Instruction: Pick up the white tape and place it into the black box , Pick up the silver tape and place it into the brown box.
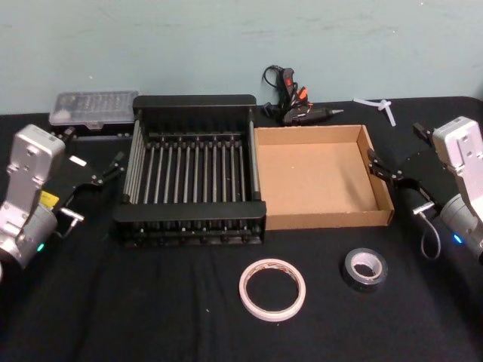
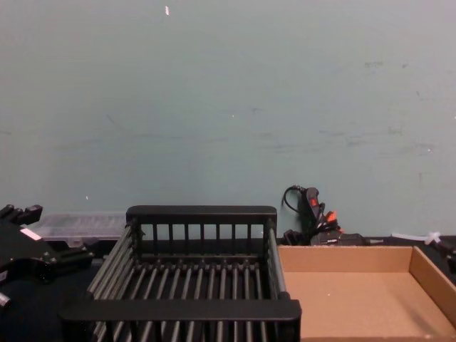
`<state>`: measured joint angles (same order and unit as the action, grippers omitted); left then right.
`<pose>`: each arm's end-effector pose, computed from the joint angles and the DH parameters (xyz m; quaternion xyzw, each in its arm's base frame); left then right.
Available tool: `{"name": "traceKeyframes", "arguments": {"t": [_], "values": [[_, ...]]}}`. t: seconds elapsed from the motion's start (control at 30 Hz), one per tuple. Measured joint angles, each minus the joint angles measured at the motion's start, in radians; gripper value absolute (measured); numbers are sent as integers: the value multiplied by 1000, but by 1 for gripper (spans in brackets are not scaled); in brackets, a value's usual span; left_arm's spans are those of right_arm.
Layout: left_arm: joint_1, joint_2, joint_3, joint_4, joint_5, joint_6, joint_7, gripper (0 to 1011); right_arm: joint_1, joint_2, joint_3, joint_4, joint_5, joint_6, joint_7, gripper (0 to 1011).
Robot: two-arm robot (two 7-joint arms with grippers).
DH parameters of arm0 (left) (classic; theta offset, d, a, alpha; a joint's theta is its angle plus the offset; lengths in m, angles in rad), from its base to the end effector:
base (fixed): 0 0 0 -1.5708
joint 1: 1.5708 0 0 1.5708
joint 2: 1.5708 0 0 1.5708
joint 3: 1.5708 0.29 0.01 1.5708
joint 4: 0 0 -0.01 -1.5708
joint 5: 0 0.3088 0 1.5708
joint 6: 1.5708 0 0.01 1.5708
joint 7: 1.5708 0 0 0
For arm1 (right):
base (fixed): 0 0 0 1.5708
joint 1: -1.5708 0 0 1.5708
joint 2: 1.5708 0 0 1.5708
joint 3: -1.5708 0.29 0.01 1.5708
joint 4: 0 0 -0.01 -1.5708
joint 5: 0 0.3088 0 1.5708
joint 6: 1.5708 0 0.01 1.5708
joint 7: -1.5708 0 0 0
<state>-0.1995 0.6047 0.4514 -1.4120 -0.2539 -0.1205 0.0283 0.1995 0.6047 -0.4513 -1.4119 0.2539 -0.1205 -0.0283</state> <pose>0.3581 0.0827 -0.3023 0.1415 -0.1325 0.5799 0.7913 0.3581 -0.0827 -0.3023 -0.1415 -0.1324 -0.5800 0.7912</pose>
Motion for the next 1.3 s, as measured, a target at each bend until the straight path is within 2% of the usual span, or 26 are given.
{"name": "traceKeyframes", "arguments": {"t": [1.03, 1.3], "values": [[0, 0, 0, 0, 0, 0, 0, 1001, 0, 0, 0, 0, 0, 0, 0, 1000], [0, 0, 0, 0, 0, 0, 0, 1001, -10, -16, 27, -1, 21, -2, 20, 1000]]}}
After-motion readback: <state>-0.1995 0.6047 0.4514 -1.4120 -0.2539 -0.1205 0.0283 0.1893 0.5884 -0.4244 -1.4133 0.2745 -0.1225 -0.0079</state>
